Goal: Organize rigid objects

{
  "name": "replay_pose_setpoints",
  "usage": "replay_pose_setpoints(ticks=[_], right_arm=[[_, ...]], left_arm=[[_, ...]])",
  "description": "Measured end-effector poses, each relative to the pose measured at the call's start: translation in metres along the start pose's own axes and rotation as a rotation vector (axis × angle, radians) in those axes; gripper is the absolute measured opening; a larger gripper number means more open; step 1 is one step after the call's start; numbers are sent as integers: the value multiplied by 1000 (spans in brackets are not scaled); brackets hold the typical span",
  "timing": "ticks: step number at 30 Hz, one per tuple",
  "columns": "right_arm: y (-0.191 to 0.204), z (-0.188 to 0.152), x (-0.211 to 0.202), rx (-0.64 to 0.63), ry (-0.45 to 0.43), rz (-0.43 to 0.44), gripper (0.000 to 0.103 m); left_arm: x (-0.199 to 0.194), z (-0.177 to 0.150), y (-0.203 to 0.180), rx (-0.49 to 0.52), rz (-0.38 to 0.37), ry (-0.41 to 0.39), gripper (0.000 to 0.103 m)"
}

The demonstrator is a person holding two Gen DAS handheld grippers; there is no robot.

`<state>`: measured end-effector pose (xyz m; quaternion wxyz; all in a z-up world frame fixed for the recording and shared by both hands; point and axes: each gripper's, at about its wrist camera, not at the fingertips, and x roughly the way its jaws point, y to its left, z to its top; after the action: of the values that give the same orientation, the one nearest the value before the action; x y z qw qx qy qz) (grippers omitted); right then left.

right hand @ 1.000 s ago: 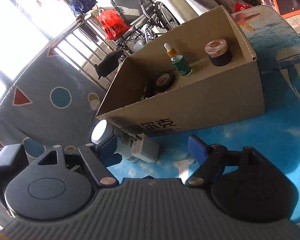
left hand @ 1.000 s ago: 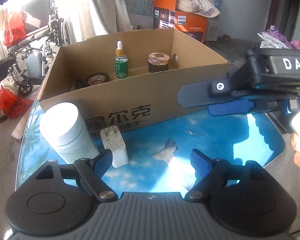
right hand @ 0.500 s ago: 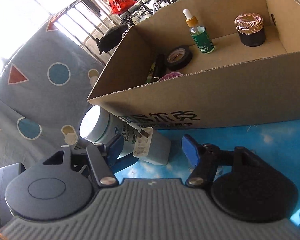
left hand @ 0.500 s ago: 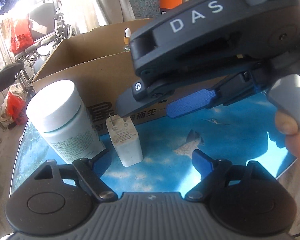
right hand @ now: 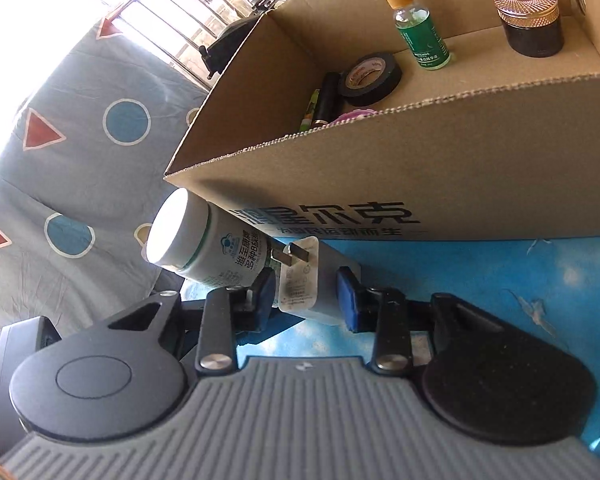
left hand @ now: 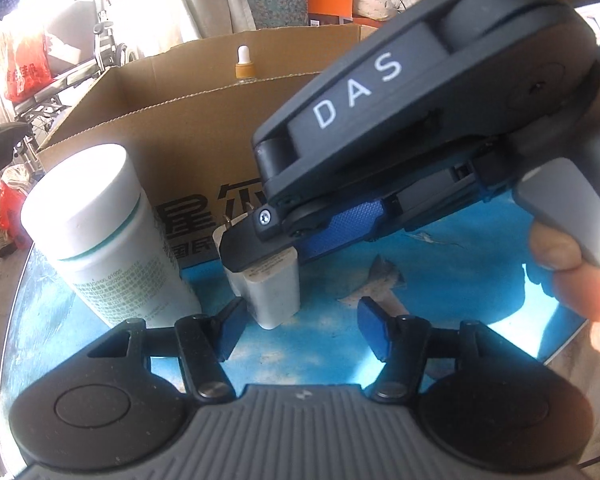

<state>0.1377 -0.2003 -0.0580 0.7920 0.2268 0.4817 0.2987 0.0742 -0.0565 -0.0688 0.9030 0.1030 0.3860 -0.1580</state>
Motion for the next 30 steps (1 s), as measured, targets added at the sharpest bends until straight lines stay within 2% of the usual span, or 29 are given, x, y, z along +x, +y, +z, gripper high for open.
replay_pose_setpoints(ticks=[12, 17, 19, 22, 25, 30], right_arm=[[-35, -35, -63, 110, -90, -85, 34], [-57, -51, -85, 171, -132, -86, 35], [-63, -53, -91, 184, -148, -93, 37], [-70, -53, -94, 198, -168, -89, 49], [-76, -54, -97, 205, -184, -73, 62], [-84, -56, -103, 212, -215, -52, 77]], left_arm=[[-4, 4, -62, 189, -140, -7, 62], [-5, 6, -82, 222, -163, -4, 62], [-5, 7, -84, 227, -145, -2, 71], [-1, 11, -84, 217, -112, 6, 84], [0, 14, -72, 182, -91, 21, 90], [-2, 18, -77, 171, -89, 38, 93]])
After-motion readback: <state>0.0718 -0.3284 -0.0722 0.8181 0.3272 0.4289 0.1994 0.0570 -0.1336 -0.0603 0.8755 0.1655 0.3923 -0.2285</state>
